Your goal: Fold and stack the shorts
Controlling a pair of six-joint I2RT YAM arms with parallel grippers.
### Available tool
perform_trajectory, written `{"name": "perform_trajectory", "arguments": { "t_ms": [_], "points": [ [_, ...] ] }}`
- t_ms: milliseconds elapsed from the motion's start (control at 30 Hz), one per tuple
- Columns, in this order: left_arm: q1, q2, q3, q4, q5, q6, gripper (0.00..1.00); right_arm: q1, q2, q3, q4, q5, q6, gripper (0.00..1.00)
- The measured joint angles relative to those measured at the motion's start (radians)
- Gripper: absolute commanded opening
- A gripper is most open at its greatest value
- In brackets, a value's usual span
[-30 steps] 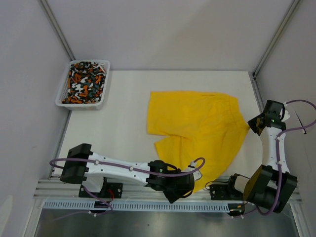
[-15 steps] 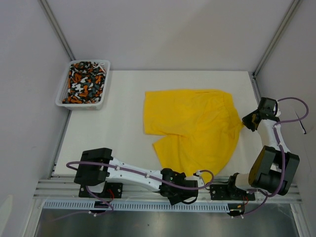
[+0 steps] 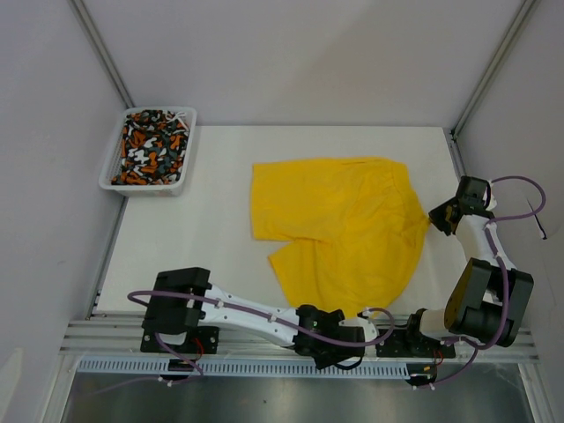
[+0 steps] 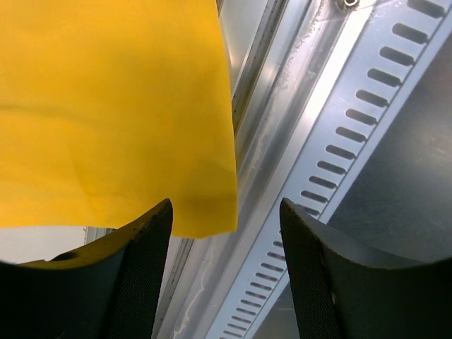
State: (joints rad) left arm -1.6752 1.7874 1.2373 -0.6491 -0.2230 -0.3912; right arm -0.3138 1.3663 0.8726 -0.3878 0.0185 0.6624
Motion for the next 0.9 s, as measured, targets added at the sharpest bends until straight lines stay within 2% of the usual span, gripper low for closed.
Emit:
{"name": "perform_trajectory", "arguments": {
  "t_ms": [300,400,500,733,900],
  "points": [
    [0.04,0.056,0.008,0.002,-0.006,-0.012,0.65,0.002,0.0,-0.008,0.012,-0.001,0.0,0.0],
    [0.079,0.056,-0.006,0.018,0.003,-0.021,0.6,0.002,0.0,-0.008,0.013,-0.001,0.0,0.0],
    [0.122,0.056,-0.046,0.04,0.03,-0.032,0.5,0.002,0.0,-0.009,0.013,-0.001,0.0,0.0],
    [0.139,0.047,-0.067,0.095,0.117,-0.04,0.15,0.002,0.0,-0.009,0.013,-0.001,0.0,0.0],
    [0.141,0.041,-0.069,0.097,0.116,-0.037,0.04,0.002,0.0,-0.013,0.016,-0.001,0.0,0.0]
  ]
}}
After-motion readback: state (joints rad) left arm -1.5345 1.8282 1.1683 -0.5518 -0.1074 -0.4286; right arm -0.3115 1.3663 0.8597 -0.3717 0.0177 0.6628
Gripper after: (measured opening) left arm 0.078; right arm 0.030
